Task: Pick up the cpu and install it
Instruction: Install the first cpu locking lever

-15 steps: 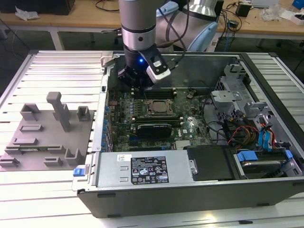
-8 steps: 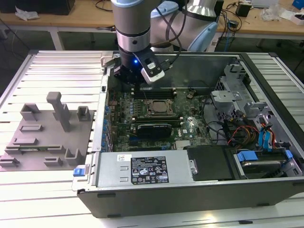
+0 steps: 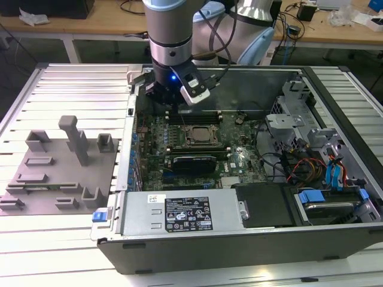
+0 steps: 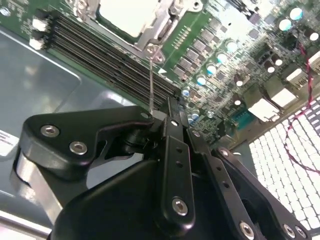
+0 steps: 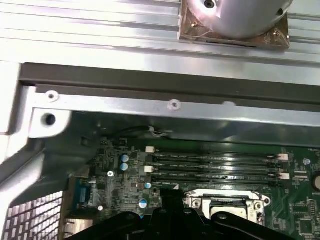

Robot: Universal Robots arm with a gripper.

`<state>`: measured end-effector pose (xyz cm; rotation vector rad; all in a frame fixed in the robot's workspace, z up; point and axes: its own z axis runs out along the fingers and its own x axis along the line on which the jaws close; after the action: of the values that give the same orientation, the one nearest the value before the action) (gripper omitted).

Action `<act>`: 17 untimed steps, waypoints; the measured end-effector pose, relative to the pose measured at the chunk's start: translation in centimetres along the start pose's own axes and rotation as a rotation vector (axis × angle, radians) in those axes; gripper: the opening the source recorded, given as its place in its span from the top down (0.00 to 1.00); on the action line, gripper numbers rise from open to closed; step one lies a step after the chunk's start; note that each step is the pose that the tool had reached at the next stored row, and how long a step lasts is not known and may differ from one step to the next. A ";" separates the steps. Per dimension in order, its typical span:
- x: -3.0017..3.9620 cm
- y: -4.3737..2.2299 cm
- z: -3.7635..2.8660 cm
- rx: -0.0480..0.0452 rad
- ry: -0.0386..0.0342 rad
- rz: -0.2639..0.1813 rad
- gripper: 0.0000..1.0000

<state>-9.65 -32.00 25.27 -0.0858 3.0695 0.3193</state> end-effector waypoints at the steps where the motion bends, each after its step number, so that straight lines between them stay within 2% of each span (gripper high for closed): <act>1: -0.59 -0.04 0.03 -0.0001 -0.0001 0.000 0.89; 8: -3.99 -0.25 0.22 0.0000 0.0001 0.000 0.89; 11: -4.00 -0.25 0.26 -0.0001 -0.0002 0.000 0.89; 17: -3.97 -0.43 1.09 0.0023 -0.0085 0.023 0.89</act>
<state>-5.62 -32.00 24.35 -0.0484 3.0644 0.3165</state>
